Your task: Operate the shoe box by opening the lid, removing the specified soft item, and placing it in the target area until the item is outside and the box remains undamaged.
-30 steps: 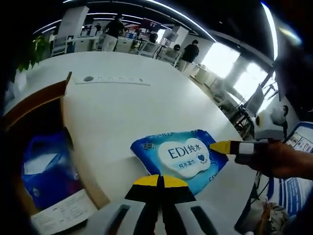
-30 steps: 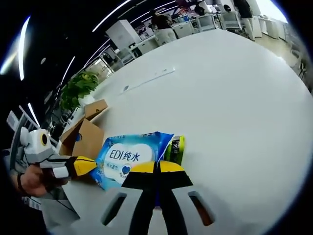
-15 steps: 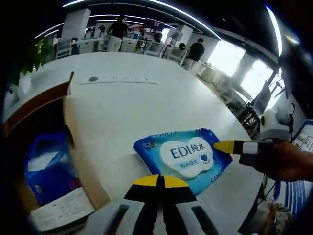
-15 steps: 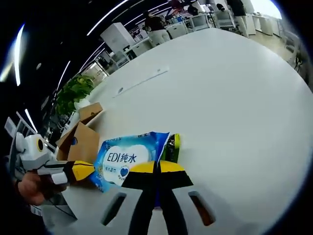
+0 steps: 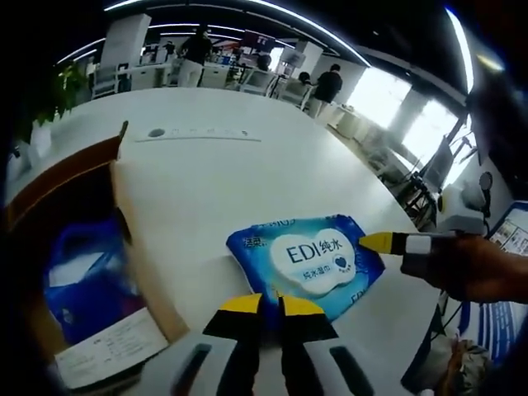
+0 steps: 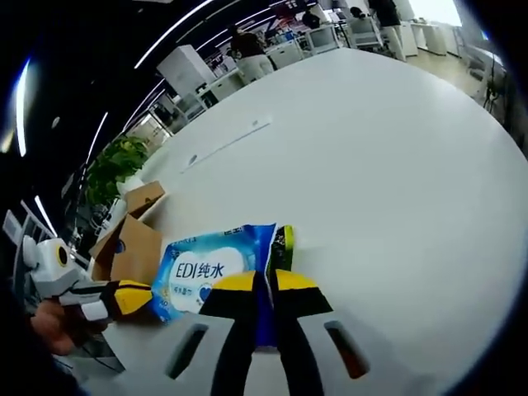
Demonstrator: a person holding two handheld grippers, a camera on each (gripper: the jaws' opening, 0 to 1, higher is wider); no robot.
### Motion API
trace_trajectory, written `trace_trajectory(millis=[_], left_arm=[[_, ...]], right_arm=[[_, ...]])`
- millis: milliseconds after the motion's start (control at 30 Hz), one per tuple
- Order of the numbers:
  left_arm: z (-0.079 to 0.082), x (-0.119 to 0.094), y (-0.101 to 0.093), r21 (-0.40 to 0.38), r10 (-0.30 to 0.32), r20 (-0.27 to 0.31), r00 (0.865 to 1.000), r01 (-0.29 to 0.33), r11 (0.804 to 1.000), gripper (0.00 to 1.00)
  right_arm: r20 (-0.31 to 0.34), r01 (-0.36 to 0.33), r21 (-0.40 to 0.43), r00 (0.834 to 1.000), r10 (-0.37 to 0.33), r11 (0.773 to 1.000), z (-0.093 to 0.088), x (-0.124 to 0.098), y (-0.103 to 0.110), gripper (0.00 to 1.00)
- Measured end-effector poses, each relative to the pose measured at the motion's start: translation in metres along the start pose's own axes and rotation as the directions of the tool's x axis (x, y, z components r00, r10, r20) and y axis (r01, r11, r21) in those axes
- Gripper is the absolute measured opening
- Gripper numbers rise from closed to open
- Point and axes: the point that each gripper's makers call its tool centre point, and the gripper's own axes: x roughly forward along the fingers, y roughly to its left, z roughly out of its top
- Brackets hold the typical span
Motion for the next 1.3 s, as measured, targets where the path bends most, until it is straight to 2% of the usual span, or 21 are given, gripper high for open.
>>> trace_trajectory(millis=[400, 467, 533, 733, 933, 1067, 1300], left_arm=[[0.010, -0.018, 0.006, 0.003, -0.019, 0.017, 1.000, 0.019, 1.000, 0.09], [0.011, -0.020, 0.007, -0.017, -0.030, 0.017, 0.999, 0.030, 0.999, 0.09], [0.010, -0.023, 0.008, -0.037, -0.042, 0.021, 0.999, 0.042, 0.998, 0.09], [0.011, -0.032, 0.006, -0.025, -0.052, 0.031, 0.998, 0.053, 0.998, 0.10], [0.021, -0.045, 0.007, -0.047, -0.081, 0.070, 0.994, 0.084, 0.995, 0.11], [0.028, -0.056, 0.009, -0.017, -0.102, 0.101, 0.990, 0.104, 0.994, 0.11], [0.035, -0.075, 0.029, -0.005, -0.092, 0.135, 0.987, 0.093, 0.996, 0.12]], right_arm=[[0.035, 0.031, 0.009, 0.999, -0.031, 0.999, 0.005, -0.028, -0.012, 0.07], [0.038, 0.034, 0.009, 0.999, -0.034, 0.999, 0.004, -0.030, -0.011, 0.07], [0.044, 0.031, 0.010, 0.999, -0.031, 0.999, 0.005, -0.031, -0.008, 0.08], [0.055, 0.018, 0.001, 0.998, -0.018, 1.000, 0.008, -0.034, 0.004, 0.09], [0.065, 0.004, -0.012, 0.998, -0.004, 1.000, 0.013, -0.035, 0.016, 0.10], [0.065, -0.009, -0.027, 0.998, 0.011, 1.000, 0.013, -0.034, 0.026, 0.11], [0.063, -0.041, -0.040, 0.997, 0.043, 0.998, 0.014, -0.030, 0.045, 0.12]])
